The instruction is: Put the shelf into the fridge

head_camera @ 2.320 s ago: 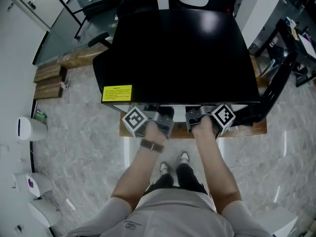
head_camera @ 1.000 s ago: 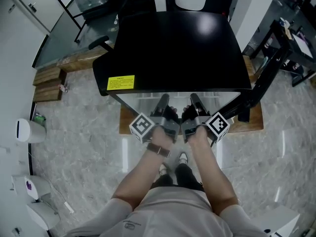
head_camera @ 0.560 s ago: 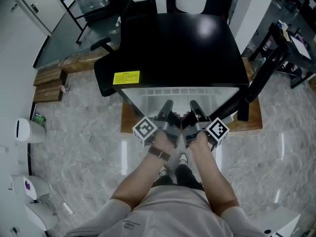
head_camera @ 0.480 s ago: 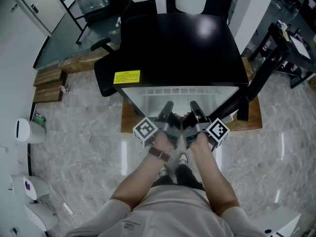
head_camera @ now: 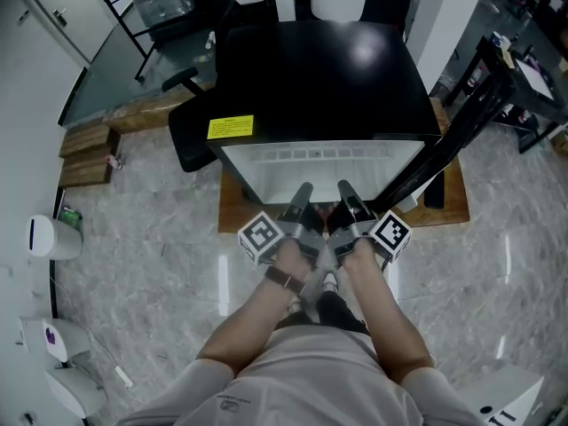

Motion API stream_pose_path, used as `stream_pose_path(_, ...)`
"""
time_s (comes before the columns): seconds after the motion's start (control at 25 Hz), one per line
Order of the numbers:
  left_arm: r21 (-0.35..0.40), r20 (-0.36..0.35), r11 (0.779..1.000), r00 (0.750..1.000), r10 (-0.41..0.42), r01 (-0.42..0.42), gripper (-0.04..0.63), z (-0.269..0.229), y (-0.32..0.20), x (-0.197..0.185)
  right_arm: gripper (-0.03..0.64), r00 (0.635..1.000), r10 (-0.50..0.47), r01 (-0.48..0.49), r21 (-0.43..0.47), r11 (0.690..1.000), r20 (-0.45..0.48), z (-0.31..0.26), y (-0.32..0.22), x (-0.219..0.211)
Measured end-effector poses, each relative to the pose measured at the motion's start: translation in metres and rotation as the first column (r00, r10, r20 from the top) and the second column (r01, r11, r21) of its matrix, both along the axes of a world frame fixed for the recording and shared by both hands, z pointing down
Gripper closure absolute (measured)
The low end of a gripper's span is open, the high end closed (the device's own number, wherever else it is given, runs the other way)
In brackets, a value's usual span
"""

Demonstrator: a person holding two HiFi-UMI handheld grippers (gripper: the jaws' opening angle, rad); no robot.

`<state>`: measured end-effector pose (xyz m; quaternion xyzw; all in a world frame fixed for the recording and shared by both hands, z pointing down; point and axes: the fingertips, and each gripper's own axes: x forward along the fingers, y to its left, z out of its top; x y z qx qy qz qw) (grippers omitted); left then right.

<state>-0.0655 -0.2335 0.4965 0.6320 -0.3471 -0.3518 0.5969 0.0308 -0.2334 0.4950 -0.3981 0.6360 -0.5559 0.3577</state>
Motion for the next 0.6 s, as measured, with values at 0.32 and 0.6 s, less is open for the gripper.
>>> stream_pose_path(0.32, 0.018, 0.005, 1.0, 1.0, 0.008, -0.008, 0.589, -0.007, 0.003, -0.003, 0.595, 1.0, -0.001, 0.001, 0.02, 1.0, -0.002, -0.007, 0.002, -0.002)
stream_pose_path(0.6, 0.018, -0.004, 1.0, 1.0, 0.01, -0.01, 0.589, -0.01, 0.005, -0.001, 0.595, 1.0, -0.002, 0.001, 0.021, 1.0, 0.021, -0.012, 0.005, -0.005)
